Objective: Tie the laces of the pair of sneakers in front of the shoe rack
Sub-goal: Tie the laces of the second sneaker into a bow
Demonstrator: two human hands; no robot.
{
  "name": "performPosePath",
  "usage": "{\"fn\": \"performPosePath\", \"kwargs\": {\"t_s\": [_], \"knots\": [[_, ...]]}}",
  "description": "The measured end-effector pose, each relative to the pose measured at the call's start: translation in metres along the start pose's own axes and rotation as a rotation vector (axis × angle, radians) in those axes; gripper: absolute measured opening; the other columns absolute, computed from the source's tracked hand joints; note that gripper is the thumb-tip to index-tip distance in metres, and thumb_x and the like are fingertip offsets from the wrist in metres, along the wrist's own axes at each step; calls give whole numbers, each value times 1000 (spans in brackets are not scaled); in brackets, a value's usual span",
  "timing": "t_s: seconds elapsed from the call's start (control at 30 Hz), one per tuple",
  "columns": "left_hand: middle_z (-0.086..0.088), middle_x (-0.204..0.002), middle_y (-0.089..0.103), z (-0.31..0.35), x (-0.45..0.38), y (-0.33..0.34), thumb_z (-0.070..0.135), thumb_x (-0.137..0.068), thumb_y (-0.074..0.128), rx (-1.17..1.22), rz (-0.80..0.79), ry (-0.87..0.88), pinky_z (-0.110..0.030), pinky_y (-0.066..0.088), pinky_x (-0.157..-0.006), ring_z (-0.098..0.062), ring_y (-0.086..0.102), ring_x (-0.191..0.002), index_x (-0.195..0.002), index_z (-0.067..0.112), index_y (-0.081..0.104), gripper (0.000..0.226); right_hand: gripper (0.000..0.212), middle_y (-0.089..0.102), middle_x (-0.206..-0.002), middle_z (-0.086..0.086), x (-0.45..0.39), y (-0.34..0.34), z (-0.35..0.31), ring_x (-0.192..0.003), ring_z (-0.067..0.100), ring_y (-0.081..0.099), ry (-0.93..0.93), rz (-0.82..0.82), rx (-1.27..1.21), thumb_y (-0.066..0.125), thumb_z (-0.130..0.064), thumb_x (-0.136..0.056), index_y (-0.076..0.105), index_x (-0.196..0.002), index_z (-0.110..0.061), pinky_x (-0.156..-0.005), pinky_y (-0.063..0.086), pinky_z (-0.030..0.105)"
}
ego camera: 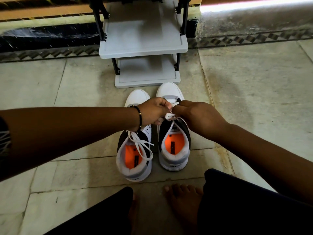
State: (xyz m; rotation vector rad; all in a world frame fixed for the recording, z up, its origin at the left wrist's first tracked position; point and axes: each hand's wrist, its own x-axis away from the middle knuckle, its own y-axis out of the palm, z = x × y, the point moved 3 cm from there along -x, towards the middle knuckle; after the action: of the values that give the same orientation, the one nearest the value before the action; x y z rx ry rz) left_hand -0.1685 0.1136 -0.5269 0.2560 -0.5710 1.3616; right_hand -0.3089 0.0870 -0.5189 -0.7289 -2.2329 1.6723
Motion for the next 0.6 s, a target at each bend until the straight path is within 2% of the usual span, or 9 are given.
{"fn": "performPosePath", "kwargs": {"t_s": [0.1, 0.27, 0.33, 0.43, 0.6], "knots": [[-3, -75, 50, 1, 0, -1, 12, -92, 46, -39, 3, 23, -21, 43, -58, -10, 41, -61, -80, 23, 48, 17, 34, 62, -86, 10, 2, -2, 0, -67, 33, 59, -37, 4, 81, 53, -7, -81, 60, -112, -20, -45, 35, 31], [-5, -76, 59, 0, 3, -1, 8, -86, 58, -106, -53, 97, -24, 43, -63, -11, 49, -63, -86, 26, 47, 21, 26, 63, -85, 11, 1, -1, 1, -63, 34, 60, -26, -10, 132, 60, -9, -79, 62, -104, -14, -43, 36, 31], [-4, -76, 61, 0, 2, -1, 9, -83, 61, -165, -19, 137, -27, 47, -70, -10, 56, -65, -85, 27, 47, 24, 23, 62, -86, 12, 0, -1, 1, -64, 34, 60, -24, -28, 154, 60, -10, -80, 62, -103, -13, -44, 37, 32], [-8, -80, 62, 5, 2, -3, 11, -79, 66, -323, 35, 196, -34, 48, -80, -18, 57, -76, -88, 23, 47, 23, 19, 63, -90, 13, 0, -3, 0, -68, 37, 61, -7, -27, 148, 58, -11, -82, 62, -101, -10, -48, 43, 36], [-3, -84, 58, 12, 6, 0, 13, -75, 67, -558, 154, 293, -32, 47, -78, -24, 58, -82, -98, 15, 49, 29, 18, 63, -95, 11, -1, -5, -4, -74, 35, 61, 6, -36, 137, 52, -18, -88, 61, -103, -11, -54, 45, 38]]}}
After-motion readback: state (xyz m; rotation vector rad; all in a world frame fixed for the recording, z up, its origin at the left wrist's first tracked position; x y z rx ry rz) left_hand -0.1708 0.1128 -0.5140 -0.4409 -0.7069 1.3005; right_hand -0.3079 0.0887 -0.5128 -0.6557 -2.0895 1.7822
